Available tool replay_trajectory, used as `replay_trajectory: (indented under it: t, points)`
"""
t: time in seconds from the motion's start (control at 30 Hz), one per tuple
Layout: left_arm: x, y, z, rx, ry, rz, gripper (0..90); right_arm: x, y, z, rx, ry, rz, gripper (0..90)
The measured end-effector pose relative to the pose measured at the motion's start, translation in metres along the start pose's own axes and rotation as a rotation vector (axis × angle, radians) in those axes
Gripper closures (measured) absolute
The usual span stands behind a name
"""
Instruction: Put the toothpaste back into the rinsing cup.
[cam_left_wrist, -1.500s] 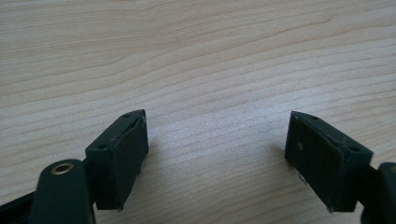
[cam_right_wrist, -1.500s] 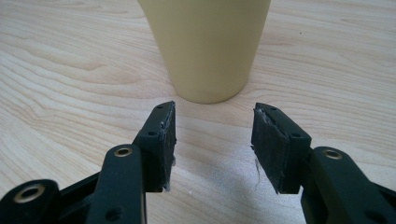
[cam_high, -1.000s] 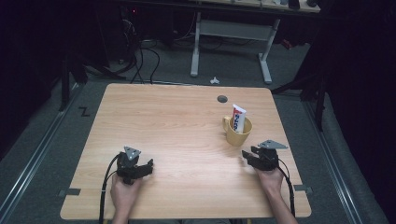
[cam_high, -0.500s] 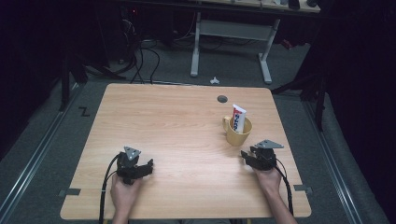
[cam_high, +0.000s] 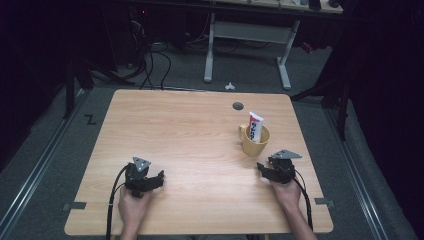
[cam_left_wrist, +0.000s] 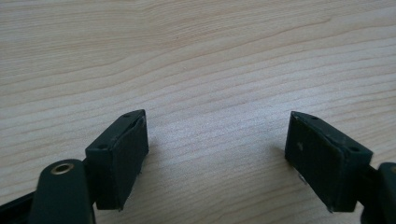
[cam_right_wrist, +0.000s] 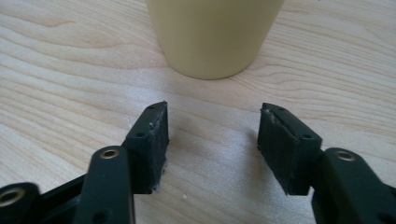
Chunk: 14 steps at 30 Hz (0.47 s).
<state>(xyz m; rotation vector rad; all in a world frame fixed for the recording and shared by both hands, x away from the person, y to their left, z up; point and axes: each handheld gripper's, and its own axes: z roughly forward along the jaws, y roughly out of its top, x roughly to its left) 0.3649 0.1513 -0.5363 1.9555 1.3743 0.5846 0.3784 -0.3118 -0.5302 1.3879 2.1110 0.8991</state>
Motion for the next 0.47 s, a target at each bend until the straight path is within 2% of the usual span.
replay_trajectory:
  t: [0.47]
  points:
    - [0.0001,-0.0001,-0.0002,0.001,-0.001,0.001,21.7,0.0014,-0.0003,-0.0002,0.003,-0.001,0.001,40.5]
